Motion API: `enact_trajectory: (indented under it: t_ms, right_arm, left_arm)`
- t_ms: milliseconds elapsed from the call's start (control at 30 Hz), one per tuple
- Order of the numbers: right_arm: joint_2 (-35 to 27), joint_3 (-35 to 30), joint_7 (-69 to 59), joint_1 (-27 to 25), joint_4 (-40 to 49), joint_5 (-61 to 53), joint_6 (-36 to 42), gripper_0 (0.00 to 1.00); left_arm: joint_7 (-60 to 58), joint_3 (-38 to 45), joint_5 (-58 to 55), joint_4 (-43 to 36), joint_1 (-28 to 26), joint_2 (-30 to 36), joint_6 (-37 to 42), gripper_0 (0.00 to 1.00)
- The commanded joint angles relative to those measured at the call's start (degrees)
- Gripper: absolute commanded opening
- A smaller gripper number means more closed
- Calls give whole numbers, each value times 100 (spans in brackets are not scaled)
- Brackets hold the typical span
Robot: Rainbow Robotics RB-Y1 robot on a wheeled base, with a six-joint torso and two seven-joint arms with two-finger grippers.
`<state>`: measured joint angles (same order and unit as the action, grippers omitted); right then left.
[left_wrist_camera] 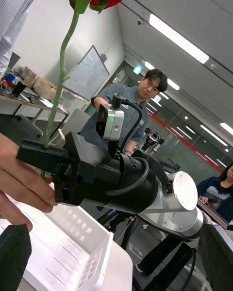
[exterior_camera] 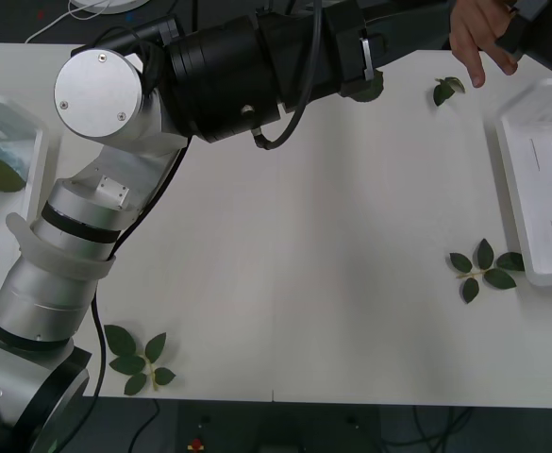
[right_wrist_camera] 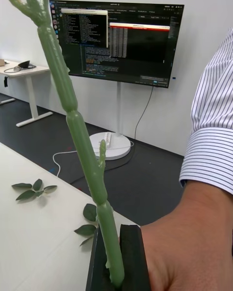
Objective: Place the red flowers into the right box and the blue flowers into the left box. If a person shows an open palm, hand one flower to the person first, then continue sorting.
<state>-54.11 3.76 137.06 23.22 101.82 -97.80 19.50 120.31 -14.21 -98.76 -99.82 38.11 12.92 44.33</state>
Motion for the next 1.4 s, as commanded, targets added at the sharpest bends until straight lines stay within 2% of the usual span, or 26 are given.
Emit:
enact_trajectory:
  t_ms: [33, 267, 300, 333, 367, 400, 1033, 1100, 1267, 1400]
  right_arm:
    - [85, -148, 84, 236, 40, 51, -43, 0]
    - [137, -148, 76, 236, 40, 42, -25, 0]
    - [137, -139, 76, 236, 40, 33, -25, 6]
    - [137, -139, 76, 236, 40, 7, -25, 57]
    - [137, -139, 76, 236, 40, -11, -25, 76]
    - [137, -130, 93, 236, 40, -37, -25, 100]
    - [199, -69, 84, 236, 40, -46, 27, 100]
    - [164, -104, 67, 236, 22, -213, 256, 100]
    - [32, -429, 58, 227, -21, -503, 1135, 100]
    - [-179, -877, 32, 78, -21, -916, 2181, 100]
  left_arm:
    - [317, -91, -65, -55, 284, 141, -56, 100]
    - [317, -91, -65, -55, 284, 141, -56, 100]
    - [317, -91, -65, -55, 284, 141, -56, 100]
    - [317, -91, -65, -55, 284, 141, -56, 100]
    - [317, -91, -65, -55, 284, 141, -56, 100]
    - [317, -91, -65, -55, 284, 141, -56, 100]
    - [317, -91, -65, -55, 284, 141, -56, 100]
    - [317, -205, -109, -3, 135, 184, -12, 100]
    - [291, -205, -372, -46, 328, 650, -12, 100]
    - [265, -108, -495, -117, 548, 1564, 155, 100]
